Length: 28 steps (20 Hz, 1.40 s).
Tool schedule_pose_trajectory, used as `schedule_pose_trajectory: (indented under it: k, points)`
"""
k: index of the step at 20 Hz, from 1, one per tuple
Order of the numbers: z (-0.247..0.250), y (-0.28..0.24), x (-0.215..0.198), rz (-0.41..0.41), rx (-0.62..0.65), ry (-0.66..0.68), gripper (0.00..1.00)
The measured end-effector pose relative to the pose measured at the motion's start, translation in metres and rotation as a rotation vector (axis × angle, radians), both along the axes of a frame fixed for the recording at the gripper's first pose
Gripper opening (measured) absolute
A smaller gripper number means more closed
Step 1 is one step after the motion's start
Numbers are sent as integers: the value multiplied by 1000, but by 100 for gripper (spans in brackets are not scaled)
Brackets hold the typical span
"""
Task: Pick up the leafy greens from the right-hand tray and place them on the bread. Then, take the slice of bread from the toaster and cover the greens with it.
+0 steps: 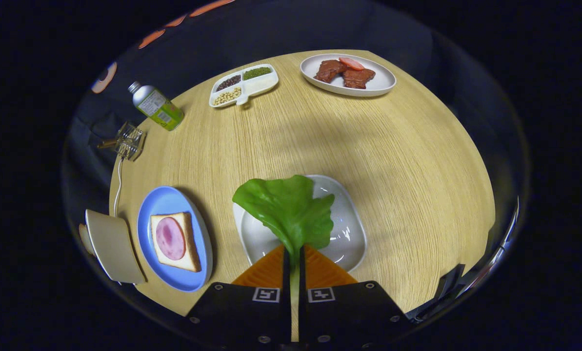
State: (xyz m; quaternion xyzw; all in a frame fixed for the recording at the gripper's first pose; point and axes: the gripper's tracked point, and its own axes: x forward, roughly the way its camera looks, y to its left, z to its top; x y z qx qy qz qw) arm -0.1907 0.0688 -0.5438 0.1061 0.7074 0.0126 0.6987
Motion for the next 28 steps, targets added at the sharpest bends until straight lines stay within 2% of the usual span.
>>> schedule_pose_trajectory:
  k: [5,9,18,21,28]
  points:
    - [28,41,14,47,72,-50,6]
    - [39,77,21,124,109,-71,6]
    - [41,153,20,193,176,-33,7]
    - [31,165,12,221,161,-5,9]
    - [33,188,4,267,190,22,26]
